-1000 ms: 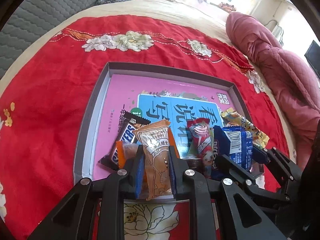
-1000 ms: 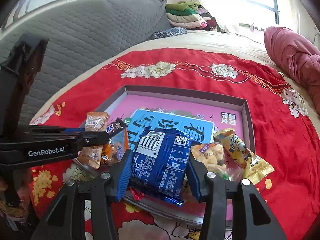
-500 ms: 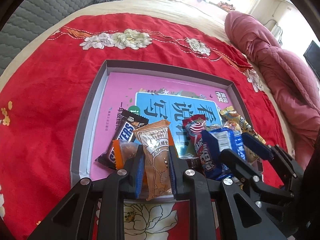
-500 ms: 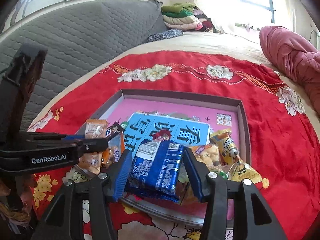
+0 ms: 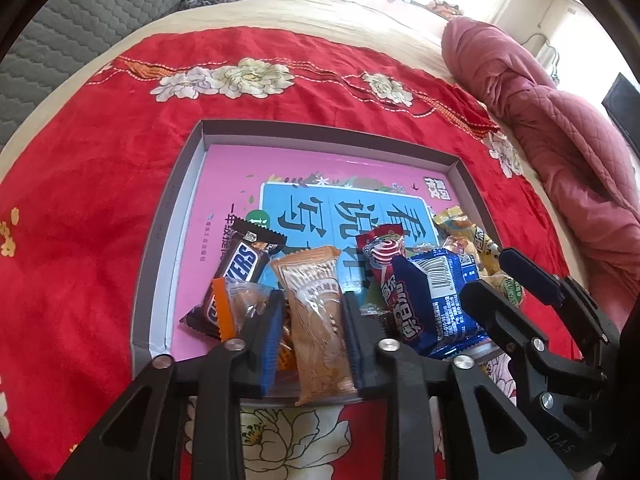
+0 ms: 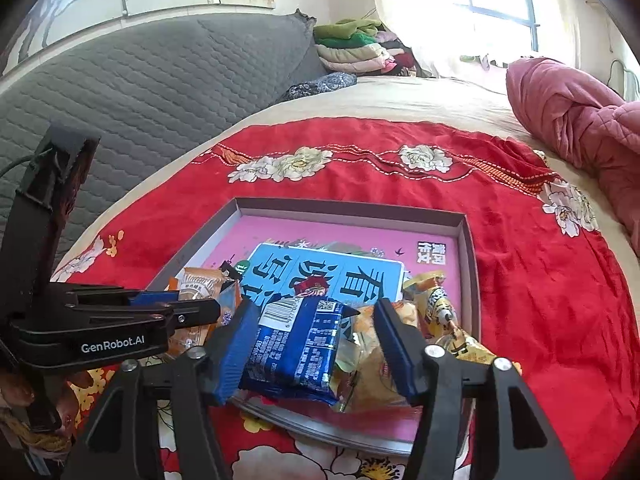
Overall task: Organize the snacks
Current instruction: 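Open the left tool to drop the wafer bar in the tray while the right tool releases the biscuit pack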
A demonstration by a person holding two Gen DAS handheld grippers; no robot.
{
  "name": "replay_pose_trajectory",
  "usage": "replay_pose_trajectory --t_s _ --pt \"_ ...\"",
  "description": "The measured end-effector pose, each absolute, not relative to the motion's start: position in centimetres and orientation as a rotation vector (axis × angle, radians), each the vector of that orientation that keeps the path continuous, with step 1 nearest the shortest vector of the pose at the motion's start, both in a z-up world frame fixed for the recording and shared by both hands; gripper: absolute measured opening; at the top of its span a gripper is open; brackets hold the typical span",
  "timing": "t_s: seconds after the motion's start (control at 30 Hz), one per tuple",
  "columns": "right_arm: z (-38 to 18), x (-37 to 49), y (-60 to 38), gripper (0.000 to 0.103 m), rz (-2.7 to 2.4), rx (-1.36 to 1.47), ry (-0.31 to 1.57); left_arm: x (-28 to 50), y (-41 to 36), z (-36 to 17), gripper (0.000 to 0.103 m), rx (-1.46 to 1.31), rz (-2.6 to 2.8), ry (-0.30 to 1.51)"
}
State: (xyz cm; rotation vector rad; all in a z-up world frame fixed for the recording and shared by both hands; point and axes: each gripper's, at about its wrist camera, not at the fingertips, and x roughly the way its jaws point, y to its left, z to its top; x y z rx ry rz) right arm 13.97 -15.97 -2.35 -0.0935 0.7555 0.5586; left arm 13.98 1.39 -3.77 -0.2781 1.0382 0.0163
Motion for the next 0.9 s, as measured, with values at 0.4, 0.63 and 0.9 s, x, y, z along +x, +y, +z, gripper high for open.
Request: replay_pose_trajectory --t_s 0.4,0.63,0.9 --pt "-2.0 14.0 -16.3 0.063 0.535 -0.089 0.749 13.5 1.2 -2.5 0.053 -0.258 0.017 1.012" --pt "-1.5 13.8 -16.9 0.068 0.515 -0.08 0.723 13.1 1.3 -1.4 0.062 -0.253 0.019 0.983" --pt "-0.6 12.8 -18.0 0.069 0.478 -0.07 0.708 11.9 1.3 0.0 0.066 -0.232 0.023 0.968"
